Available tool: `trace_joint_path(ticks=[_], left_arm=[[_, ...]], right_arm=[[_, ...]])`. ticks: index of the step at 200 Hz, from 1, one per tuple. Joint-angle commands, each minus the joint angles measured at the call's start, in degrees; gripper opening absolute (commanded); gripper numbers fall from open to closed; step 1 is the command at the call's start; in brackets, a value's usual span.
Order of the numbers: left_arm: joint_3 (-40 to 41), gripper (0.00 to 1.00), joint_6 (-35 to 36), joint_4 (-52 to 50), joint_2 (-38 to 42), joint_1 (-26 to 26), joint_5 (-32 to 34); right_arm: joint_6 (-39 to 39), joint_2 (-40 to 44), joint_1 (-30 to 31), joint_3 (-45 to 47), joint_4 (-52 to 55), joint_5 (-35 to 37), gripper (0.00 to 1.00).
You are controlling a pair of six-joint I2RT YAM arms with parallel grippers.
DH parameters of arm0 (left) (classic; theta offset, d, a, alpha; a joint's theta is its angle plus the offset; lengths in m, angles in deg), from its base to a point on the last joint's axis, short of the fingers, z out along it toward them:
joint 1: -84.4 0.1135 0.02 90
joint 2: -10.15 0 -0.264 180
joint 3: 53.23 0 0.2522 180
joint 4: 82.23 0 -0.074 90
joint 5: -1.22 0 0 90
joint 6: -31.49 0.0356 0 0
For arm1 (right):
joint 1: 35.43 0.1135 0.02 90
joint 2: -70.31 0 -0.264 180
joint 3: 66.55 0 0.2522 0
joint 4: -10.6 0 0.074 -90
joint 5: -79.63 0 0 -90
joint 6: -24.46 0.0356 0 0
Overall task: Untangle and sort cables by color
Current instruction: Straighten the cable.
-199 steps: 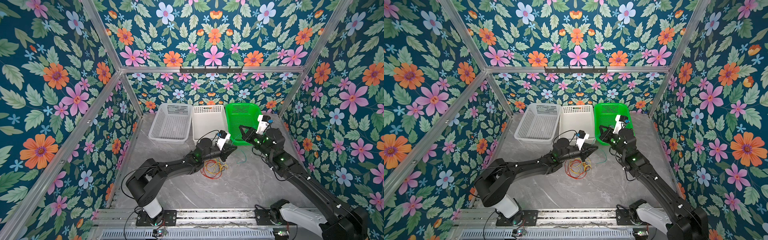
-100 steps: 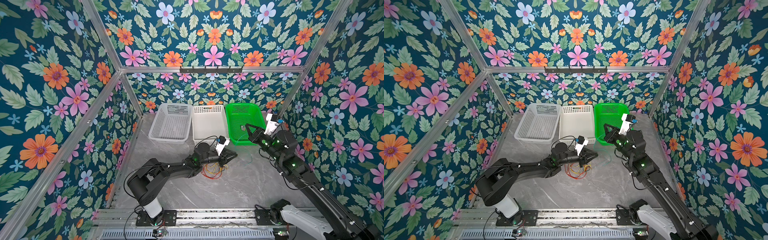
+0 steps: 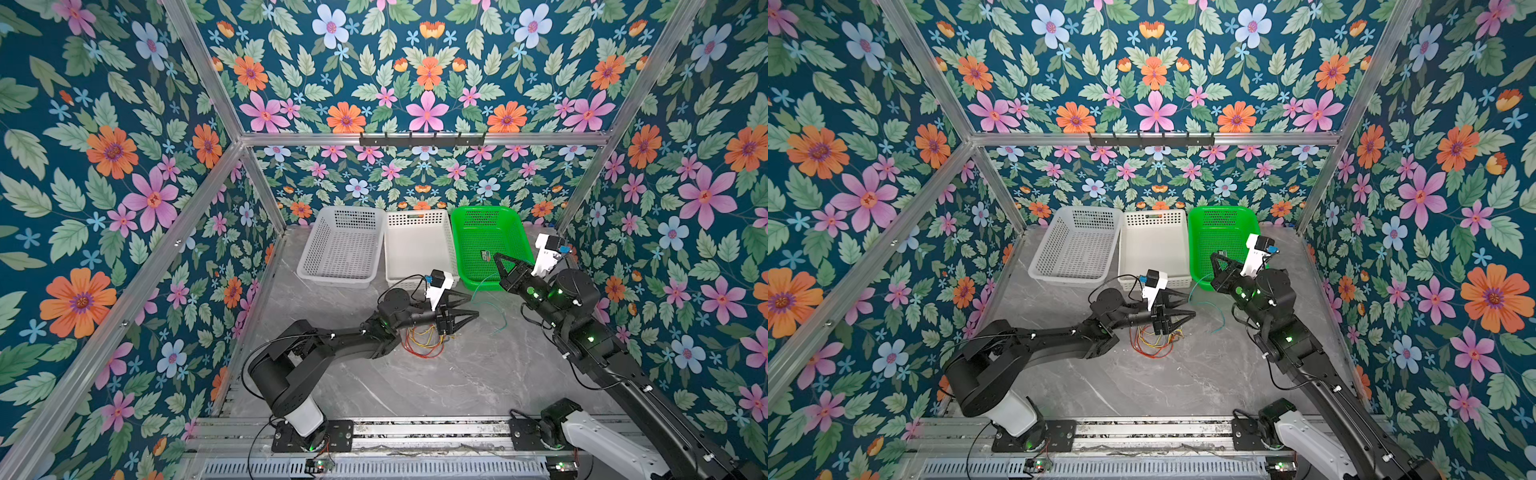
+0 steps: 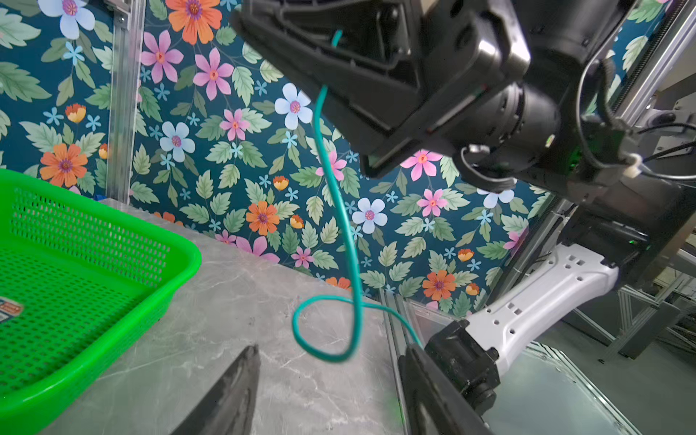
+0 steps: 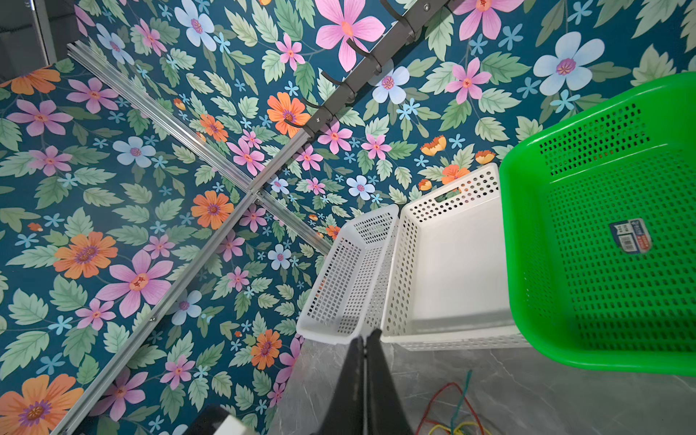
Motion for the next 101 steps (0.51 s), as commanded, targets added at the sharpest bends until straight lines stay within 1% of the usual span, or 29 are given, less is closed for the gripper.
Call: trace_joint_path(ticks=[1, 21, 53, 79, 101], left_arm=[[-1.5, 0.66, -0.6, 4.9, -1.8, 0.1, -0.1], [-3.2, 0.70, -3.3, 8.4, -5.0, 0.1, -1.2], [-5.2, 0.73, -5.6, 11.4, -9.1, 0.1, -1.2], [-6.5, 0.76, -8.4, 15.3, -10.9, 0.1, -1.7], [-8.0, 0.76, -9.3, 16.1, -11.9, 0.1, -1.8]], right_arm=[[0.6, 0.3, 0.1, 0.5, -2.6, 0.2, 0.00], [0.7, 0.4, 0.1, 0.5, -2.8, 0.1, 0.00], [1.0, 0.4, 0.1, 0.3, -3.3, -0.1, 0.00], [1.4, 0.0, 0.1, 0.5, -3.9, -0.4, 0.00], [1.9, -0.4, 0.0, 1.1, -5.0, -0.5, 0.00]])
